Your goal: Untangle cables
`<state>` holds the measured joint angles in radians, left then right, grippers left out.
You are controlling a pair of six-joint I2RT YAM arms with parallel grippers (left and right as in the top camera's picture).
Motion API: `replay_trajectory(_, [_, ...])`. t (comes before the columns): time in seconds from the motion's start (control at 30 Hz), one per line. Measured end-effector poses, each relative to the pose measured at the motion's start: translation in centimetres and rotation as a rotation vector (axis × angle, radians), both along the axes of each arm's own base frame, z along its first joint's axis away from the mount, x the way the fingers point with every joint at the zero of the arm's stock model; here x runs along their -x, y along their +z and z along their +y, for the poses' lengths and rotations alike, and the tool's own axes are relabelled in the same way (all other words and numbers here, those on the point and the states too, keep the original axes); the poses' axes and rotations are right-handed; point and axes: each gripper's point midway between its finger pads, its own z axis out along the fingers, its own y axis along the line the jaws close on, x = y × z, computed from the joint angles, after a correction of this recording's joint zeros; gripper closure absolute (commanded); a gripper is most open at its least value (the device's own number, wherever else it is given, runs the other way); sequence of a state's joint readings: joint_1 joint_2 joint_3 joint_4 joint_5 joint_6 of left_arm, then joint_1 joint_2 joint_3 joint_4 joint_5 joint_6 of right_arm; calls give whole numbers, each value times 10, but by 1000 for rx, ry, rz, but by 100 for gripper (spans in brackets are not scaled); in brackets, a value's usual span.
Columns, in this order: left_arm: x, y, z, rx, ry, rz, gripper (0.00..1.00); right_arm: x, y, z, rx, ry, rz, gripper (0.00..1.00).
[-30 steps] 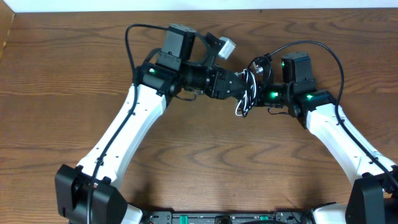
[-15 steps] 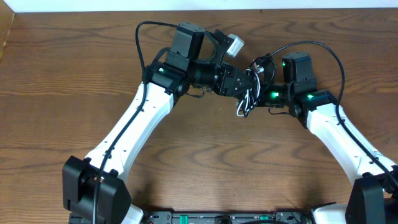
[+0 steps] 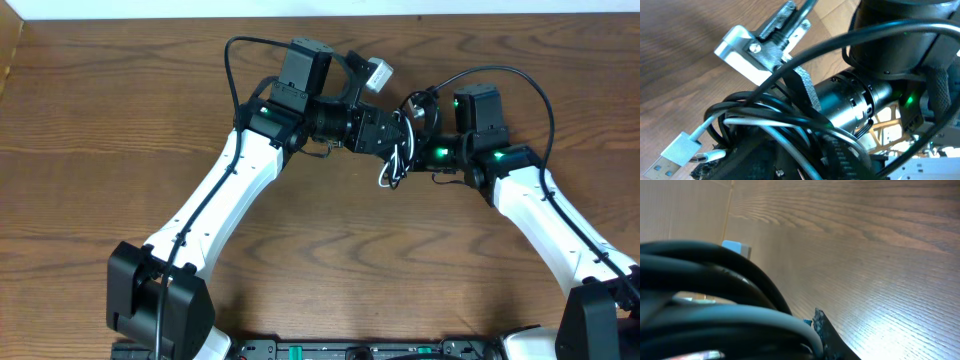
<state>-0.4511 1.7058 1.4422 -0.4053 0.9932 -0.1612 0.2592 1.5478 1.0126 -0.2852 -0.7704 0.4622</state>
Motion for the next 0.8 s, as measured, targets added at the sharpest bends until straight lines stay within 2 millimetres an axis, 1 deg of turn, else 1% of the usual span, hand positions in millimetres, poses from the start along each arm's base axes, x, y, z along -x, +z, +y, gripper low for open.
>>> replay_trajectory(0.07, [0,0,0,0,0,0,80,-1,-1,-1,7,-6,1,89])
replay_trajectory(0.1, [0,0,0,1,-1,0,81,-1,-2,-1,10,-9,1,89])
replay_trajectory(0.13, [0,0,0,0,-1,1,87,-2,-2,-2,12,-11,0,89])
replay_trajectory(0.2, [0,0,0,0,-2,1,90,-2,-3,-3,17,-16,-1,89])
replay_trajectory(0.33, [0,0,0,0,-1,2,92,-4,-3,-4,19,-21,-4,89])
replay_trajectory(0.37, [0,0,0,0,-1,2,92,-4,-3,-4,19,-23,-6,86])
replay_trajectory(0.43, [0,0,0,0,-1,2,92,-6,-2,-6,18,-29,-10,74])
replay_trajectory(0.5, [-1,0,2,-1,5,2,92,-9,-1,-10,15,-37,-14,60])
replay_trajectory(0.6, [-10,-1,10,-4,33,-1,93,-12,0,-17,8,-49,-18,42])
replay_trajectory(0.63, [-14,-1,16,-4,48,0,93,-14,0,-20,5,-56,-18,38])
replay_trajectory(0.7, [-25,-1,28,-5,86,-2,93,-17,1,-26,0,-71,-17,36])
replay_trajectory(0.8, [-42,0,48,-3,146,-9,93,-21,2,-35,-5,-92,-16,37])
